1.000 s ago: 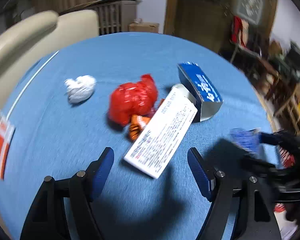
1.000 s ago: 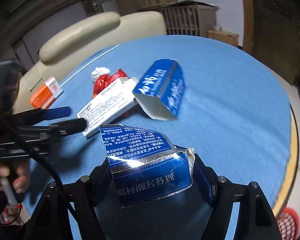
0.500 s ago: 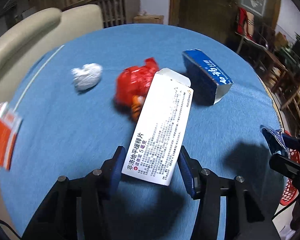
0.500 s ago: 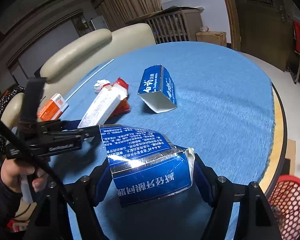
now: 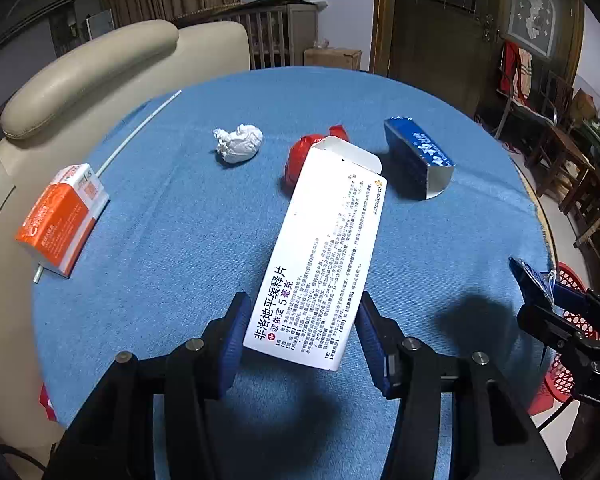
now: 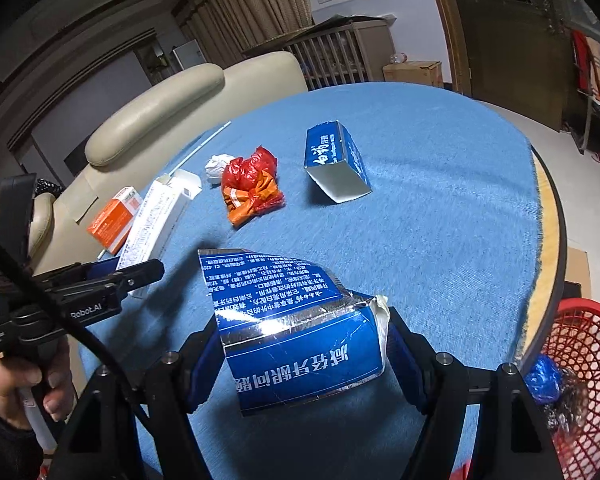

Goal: Collect trash
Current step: 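Carry blue carton over red basket with right tool while left holds white box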

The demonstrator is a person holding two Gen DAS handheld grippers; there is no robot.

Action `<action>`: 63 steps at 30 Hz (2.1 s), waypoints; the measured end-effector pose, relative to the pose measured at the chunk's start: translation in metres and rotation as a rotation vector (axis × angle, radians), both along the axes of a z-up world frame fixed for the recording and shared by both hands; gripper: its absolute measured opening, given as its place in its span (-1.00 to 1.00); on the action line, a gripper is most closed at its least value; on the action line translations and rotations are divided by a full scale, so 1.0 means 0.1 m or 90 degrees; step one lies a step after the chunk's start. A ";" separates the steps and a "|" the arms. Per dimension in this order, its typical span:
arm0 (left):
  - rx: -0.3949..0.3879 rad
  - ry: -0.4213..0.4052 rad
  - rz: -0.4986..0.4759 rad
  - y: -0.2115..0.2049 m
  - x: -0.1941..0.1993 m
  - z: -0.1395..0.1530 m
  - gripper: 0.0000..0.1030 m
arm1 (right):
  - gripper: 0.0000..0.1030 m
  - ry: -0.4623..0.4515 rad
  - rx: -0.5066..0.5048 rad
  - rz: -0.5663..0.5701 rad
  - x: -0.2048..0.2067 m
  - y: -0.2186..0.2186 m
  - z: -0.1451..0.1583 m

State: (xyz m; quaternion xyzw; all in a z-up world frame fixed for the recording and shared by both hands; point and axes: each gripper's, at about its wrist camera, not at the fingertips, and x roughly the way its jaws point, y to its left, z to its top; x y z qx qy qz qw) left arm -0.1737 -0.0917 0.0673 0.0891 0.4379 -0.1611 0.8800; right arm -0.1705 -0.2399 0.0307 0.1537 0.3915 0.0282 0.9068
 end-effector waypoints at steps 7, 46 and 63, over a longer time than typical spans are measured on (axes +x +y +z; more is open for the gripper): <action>-0.001 -0.014 0.005 -0.01 -0.04 0.07 0.06 | 0.48 -0.007 0.000 -0.011 -0.11 0.00 0.05; 0.036 -0.030 -0.044 -0.65 -0.21 0.16 0.06 | 0.48 -0.030 0.026 -0.145 -0.64 -0.86 0.03; 0.048 -0.033 -0.077 -0.90 -0.31 0.15 0.06 | 0.48 -0.040 0.036 -0.211 -1.03 -1.25 0.02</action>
